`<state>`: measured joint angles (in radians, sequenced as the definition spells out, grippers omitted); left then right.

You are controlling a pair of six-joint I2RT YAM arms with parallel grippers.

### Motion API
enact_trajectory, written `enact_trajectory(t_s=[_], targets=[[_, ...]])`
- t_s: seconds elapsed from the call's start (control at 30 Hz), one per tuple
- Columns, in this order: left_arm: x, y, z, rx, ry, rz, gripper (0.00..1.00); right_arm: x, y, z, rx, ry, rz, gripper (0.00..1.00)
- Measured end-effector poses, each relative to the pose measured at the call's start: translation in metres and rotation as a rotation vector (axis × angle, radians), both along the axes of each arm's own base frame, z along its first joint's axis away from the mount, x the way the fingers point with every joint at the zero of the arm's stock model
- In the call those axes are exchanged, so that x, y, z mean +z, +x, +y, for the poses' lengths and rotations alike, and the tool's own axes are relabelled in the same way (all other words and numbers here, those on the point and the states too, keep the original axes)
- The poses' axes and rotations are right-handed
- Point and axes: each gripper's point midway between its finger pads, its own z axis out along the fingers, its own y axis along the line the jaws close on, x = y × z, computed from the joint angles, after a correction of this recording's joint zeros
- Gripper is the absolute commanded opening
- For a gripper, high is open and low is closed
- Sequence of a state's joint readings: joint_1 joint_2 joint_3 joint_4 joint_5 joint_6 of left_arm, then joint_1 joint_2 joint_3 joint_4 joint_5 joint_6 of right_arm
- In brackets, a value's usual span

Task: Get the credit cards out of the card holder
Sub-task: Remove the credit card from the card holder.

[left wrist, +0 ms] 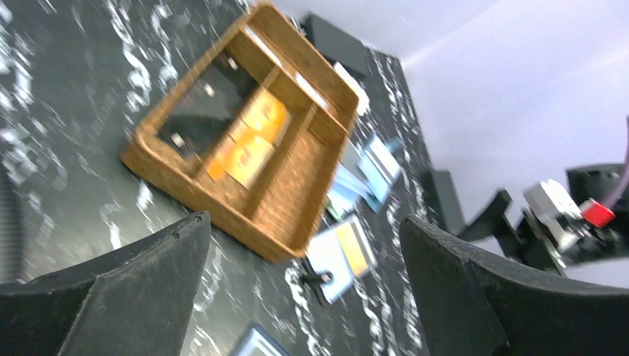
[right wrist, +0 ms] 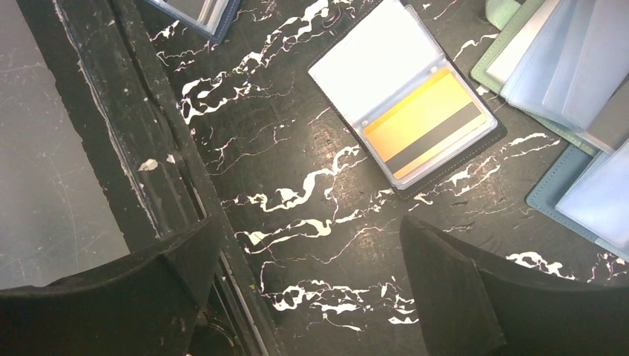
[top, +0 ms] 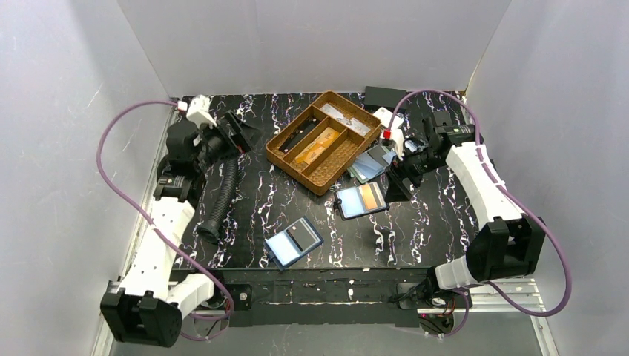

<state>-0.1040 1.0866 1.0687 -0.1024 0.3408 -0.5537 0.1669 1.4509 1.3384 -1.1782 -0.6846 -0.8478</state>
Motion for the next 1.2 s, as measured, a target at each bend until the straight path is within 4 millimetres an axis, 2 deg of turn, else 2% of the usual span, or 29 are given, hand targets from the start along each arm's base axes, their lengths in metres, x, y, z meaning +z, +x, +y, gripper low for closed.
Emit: enact_trajectory(t_s=[0.23, 0.53, 0.8, 1.03, 1.2], targets=[[-0.045, -0.059, -0.02, -0.07, -0.177, 0.221, 0.98, 0.009, -0.006, -0.006, -0.045, 0.009, -0.018, 0.98], [-0.07, -0.119, -0.025, -0.094, -0.28, 0.321, 0.98, 0.0, -0.014, -0.01, -0.079, 0.005, 0.029, 0.98], [-0.101, -0.146, -0.037, -0.128, -0.334, 0.458, 0.98, -0.008, -0.014, -0.013, -0.093, 0.003, 0.041, 0.98], [-0.126, -0.17, -0.069, -0.22, -0.284, 0.592, 0.92, -0.018, -0.02, -0.016, -0.096, -0.002, 0.069, 0.98], [-0.158, -0.188, -0.085, -0.233, -0.232, 0.707, 0.93, -0.026, -0.027, -0.016, -0.083, -0.001, 0.088, 0.98]])
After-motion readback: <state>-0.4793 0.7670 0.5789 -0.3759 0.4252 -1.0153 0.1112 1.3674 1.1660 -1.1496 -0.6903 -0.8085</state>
